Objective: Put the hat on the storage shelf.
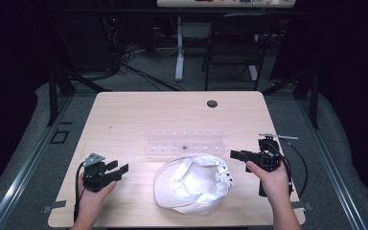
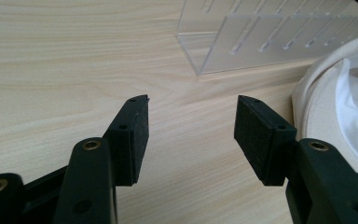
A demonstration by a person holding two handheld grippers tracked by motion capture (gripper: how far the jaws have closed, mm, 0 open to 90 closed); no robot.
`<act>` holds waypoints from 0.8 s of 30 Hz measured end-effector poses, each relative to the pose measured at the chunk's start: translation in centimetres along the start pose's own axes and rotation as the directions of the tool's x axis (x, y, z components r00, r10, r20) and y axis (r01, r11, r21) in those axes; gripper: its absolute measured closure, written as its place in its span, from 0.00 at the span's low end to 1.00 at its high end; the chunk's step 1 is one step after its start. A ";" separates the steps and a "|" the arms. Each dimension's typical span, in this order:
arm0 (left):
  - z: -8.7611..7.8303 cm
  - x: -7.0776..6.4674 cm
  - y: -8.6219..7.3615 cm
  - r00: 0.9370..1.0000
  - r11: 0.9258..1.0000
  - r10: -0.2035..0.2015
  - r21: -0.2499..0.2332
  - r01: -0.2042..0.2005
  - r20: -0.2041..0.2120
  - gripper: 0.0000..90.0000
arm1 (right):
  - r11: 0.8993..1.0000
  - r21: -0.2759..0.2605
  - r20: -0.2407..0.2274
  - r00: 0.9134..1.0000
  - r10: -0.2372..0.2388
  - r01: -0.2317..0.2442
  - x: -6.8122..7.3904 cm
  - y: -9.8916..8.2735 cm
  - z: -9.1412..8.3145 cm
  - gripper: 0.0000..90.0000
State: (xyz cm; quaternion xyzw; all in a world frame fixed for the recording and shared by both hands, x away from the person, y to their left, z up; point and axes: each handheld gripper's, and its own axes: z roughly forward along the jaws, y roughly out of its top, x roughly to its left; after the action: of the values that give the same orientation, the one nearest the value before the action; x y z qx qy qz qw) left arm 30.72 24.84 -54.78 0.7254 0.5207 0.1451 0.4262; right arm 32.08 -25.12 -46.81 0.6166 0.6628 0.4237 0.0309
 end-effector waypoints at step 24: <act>0.1 -1.3 0.0 0.995 0.996 0.093 0.015 -0.093 -0.016 0.51 | 0.999 0.045 -0.088 0.996 -0.004 0.008 1.5 -0.5 0.9 0.55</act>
State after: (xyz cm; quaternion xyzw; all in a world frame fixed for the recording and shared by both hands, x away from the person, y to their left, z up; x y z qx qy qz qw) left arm 30.25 23.63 -54.54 0.7506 0.4908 0.1674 0.4095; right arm 31.88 -23.35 -46.97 0.5961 0.6746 0.4353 -0.0108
